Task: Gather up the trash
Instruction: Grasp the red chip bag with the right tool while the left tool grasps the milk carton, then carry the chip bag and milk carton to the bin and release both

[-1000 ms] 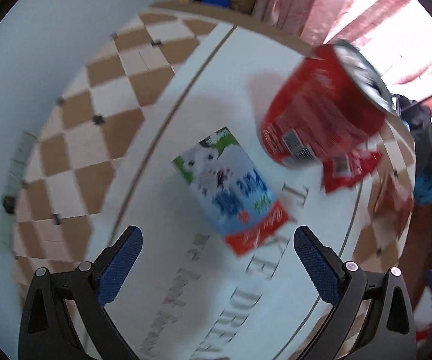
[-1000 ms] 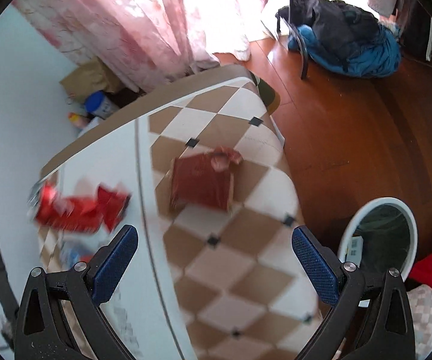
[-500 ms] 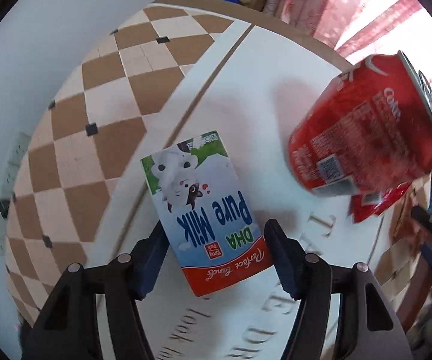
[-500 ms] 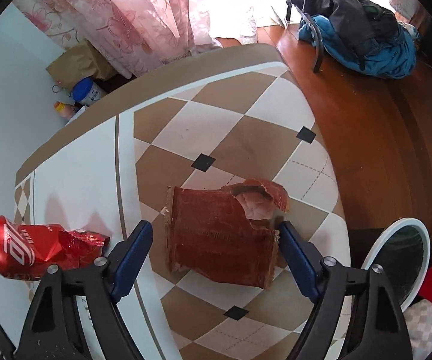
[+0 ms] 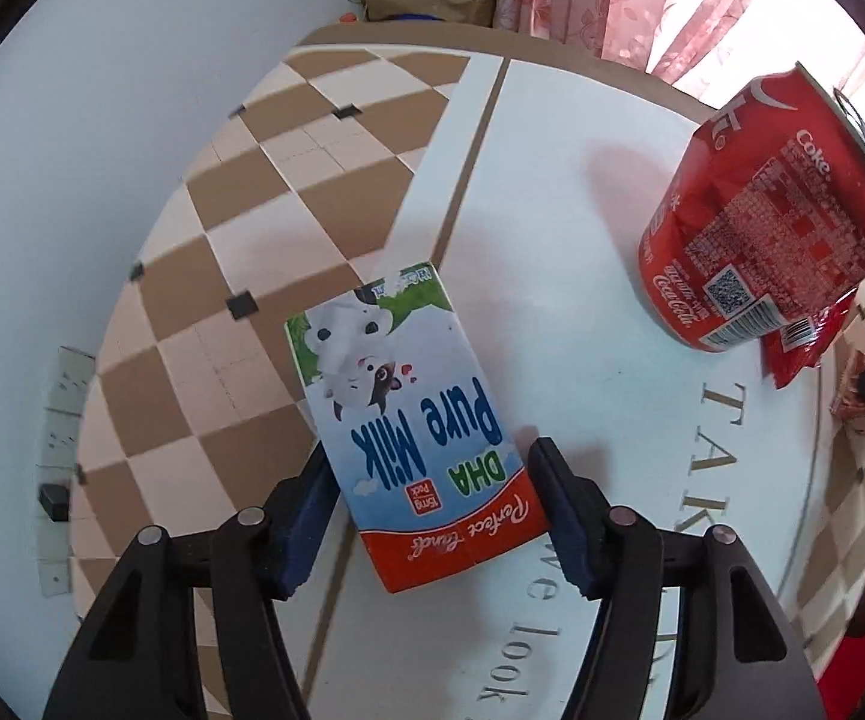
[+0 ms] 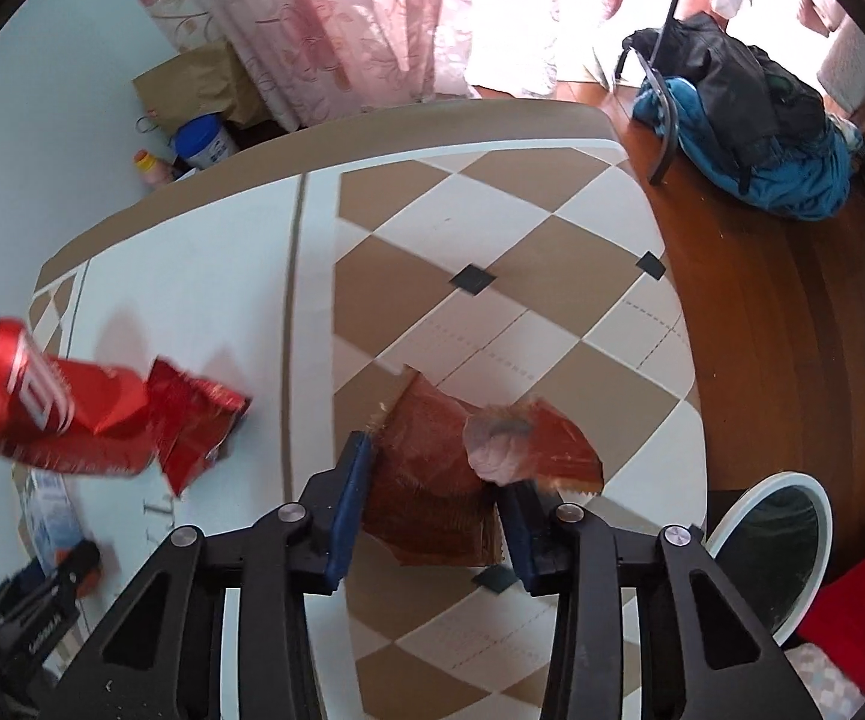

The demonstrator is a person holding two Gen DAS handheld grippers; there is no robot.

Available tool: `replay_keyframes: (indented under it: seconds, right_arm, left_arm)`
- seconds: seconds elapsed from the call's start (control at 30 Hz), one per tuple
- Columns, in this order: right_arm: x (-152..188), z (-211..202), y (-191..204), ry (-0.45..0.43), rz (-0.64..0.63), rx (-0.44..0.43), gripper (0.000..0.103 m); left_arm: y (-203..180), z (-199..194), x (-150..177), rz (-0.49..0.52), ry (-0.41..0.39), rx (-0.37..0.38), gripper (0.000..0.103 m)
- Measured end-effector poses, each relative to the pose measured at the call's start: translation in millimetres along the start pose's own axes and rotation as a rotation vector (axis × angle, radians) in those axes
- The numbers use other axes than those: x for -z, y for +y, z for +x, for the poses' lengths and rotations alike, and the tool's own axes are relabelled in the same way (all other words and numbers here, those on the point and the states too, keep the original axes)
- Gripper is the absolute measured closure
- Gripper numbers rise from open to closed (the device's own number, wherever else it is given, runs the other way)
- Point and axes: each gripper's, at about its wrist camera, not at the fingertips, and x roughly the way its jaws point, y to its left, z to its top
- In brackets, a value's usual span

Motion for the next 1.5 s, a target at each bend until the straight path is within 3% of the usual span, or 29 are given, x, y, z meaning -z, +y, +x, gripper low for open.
replay_keyframes:
  seconds: [0.2, 0.53, 0.9, 1.07, 1.27, 1.5]
  right_arm:
    - [17, -15, 12, -0.012, -0.029, -0.024, 0.070]
    - [62, -55, 15, -0.044, 0.001, -0.136, 0.071]
    - [106, -164, -11, -0.188, 0.053, -0.283, 0.071]
    - [125, -222, -54, -0.279, 0.107, -0.304, 0.071]
    - [158, -273, -141, -0.365, 0.209, -0.262, 0.071]
    - [202, -287, -255, -0.382, 0.344, -0.172, 0.071]
  left_arm:
    - [0, -15, 10, 0.028, -0.044, -0.009, 0.045]
    - [-19, -70, 38, 0.113, -0.157, -0.012, 0.045]
    - [-48, -186, 78, 0.223, -0.348, 0.106, 0.046]
    - [-87, -242, 92, 0.296, -0.432, 0.191, 0.046]
    - [-158, -283, 115, 0.410, -0.475, 0.300, 0.046]
    - [-265, -280, 147, 0.564, -0.437, 0.395, 0.046]
